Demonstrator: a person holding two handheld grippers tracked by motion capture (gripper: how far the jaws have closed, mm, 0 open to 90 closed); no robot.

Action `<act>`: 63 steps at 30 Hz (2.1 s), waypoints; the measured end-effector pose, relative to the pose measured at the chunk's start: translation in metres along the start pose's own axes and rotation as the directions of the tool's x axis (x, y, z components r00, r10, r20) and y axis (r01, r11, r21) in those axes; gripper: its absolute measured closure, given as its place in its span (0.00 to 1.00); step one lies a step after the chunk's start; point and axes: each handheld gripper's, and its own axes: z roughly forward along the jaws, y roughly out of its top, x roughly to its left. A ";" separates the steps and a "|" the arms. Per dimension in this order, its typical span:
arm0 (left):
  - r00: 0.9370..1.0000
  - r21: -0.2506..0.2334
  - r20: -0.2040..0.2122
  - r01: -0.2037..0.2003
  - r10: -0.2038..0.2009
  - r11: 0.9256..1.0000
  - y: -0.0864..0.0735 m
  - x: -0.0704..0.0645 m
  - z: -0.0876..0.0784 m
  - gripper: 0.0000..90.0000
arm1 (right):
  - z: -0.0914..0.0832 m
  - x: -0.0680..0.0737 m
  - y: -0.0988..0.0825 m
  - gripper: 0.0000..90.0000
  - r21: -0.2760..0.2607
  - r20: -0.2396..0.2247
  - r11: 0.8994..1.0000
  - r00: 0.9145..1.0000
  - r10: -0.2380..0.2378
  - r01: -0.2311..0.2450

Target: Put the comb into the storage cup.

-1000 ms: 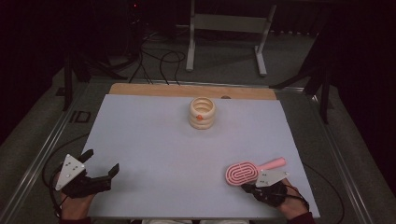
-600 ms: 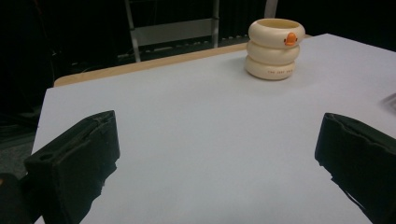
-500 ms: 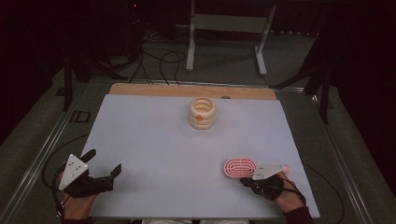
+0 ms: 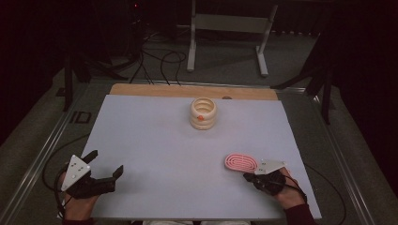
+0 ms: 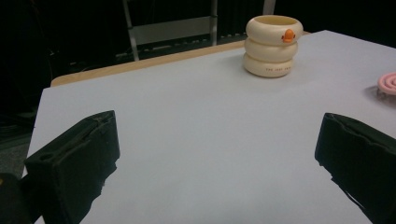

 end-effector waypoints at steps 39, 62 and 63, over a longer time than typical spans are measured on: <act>1.000 0.005 0.003 0.000 0.000 1.000 -0.002 0.000 0.002 0.00 | -0.006 -0.010 0.014 0.78 -0.104 0.022 0.992 0.997 0.068 -0.065; 1.000 -0.019 0.008 0.023 -0.023 1.000 0.000 0.002 -0.003 0.00 | -0.062 0.005 0.014 0.16 -0.418 0.088 0.881 0.955 0.283 -0.223; 1.000 -0.020 0.007 0.024 -0.024 1.000 0.000 0.002 -0.003 0.00 | -0.064 0.005 0.012 0.16 -0.428 0.090 0.876 0.954 0.286 -0.223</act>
